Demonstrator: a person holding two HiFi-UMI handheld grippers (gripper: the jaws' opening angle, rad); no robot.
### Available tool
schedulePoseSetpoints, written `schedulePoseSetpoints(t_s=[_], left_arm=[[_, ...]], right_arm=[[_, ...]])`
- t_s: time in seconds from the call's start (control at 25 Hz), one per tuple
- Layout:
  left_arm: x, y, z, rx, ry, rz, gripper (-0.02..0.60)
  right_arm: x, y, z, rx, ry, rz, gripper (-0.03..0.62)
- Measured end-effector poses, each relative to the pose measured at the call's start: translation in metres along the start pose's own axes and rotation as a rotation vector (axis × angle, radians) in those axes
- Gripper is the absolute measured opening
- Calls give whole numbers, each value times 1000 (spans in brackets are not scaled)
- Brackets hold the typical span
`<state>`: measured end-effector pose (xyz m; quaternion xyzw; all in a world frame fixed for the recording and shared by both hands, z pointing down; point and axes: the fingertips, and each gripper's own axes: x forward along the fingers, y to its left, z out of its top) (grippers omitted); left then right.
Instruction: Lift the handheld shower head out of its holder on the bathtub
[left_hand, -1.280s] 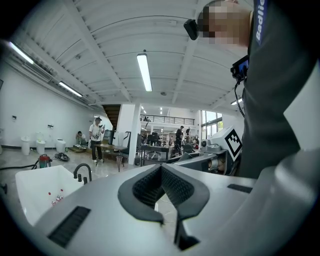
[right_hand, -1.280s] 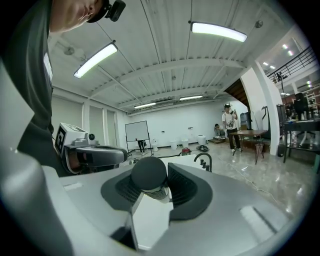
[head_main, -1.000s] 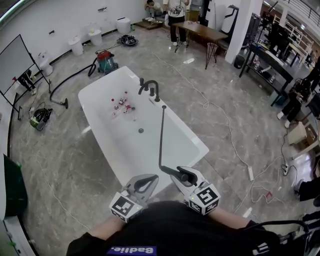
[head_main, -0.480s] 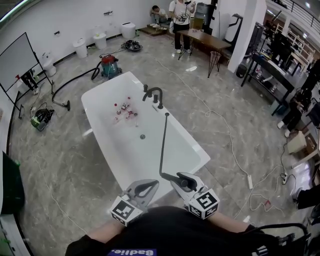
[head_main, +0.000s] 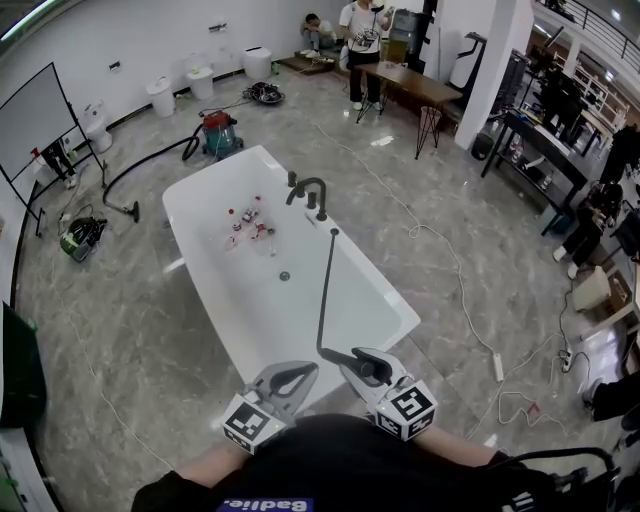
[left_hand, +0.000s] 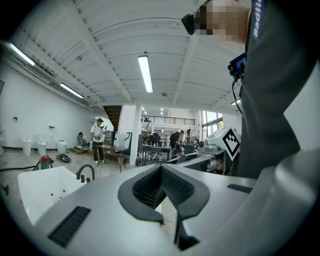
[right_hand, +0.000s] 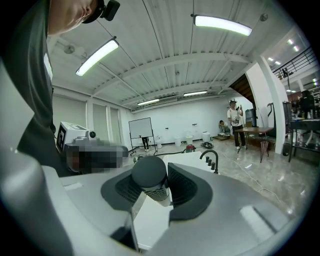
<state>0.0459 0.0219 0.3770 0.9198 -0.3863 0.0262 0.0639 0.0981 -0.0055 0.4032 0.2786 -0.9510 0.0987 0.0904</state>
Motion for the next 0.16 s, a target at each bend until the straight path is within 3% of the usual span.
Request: schedulePoseSetpoints(t_s=[0.16], left_arm=[[1,0,1,1,0,-3,5]], right_arm=[[1,1,2,9,2,0,130]])
